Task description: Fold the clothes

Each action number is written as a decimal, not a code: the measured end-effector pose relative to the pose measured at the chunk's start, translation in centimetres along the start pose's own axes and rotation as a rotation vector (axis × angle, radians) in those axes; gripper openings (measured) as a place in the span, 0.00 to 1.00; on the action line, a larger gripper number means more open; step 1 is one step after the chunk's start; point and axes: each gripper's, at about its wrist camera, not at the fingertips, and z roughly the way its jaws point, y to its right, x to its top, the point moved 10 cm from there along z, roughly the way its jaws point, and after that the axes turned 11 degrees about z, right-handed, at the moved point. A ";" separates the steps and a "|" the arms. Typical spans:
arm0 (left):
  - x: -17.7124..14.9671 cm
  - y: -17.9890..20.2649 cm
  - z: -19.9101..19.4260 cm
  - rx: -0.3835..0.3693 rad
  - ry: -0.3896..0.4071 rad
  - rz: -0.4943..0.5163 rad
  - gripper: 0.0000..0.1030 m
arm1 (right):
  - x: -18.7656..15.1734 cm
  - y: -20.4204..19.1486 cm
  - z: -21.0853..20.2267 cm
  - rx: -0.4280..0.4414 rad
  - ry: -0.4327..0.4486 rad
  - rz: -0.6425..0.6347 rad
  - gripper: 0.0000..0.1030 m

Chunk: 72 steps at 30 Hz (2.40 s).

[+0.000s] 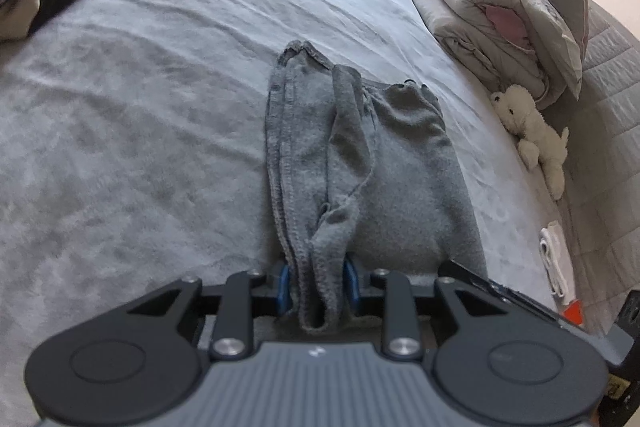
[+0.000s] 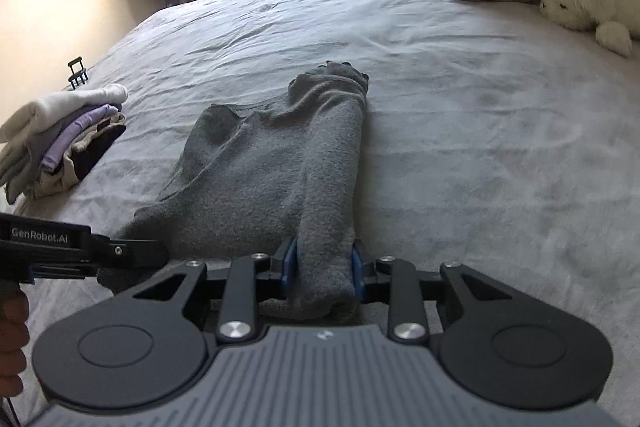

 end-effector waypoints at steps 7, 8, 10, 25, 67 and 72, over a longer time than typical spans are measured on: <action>-0.2 0.7 0.5 0.005 0.034 0.015 0.30 | 0.0 0.2 0.0 0.005 -0.005 0.030 0.29; -0.2 0.8 0.6 0.006 0.041 0.022 0.30 | 0.0 0.1 0.0 0.002 -0.003 0.027 0.29; -0.1 0.9 0.7 0.015 0.057 0.024 0.31 | 0.0 0.0 0.0 -0.004 0.001 0.021 0.29; 0.0 3.2 -0.5 0.077 0.118 0.132 0.17 | -0.4 -2.8 -1.0 -0.137 0.140 -0.294 0.25; -0.1 8.0 -2.4 0.108 0.218 0.304 0.16 | 0.0 -4.2 -2.5 -0.251 0.297 -0.502 0.23; -0.1 8.3 -2.8 0.114 0.234 0.317 0.16 | 0.1 -4.9 -3.4 -0.272 0.362 -0.579 0.23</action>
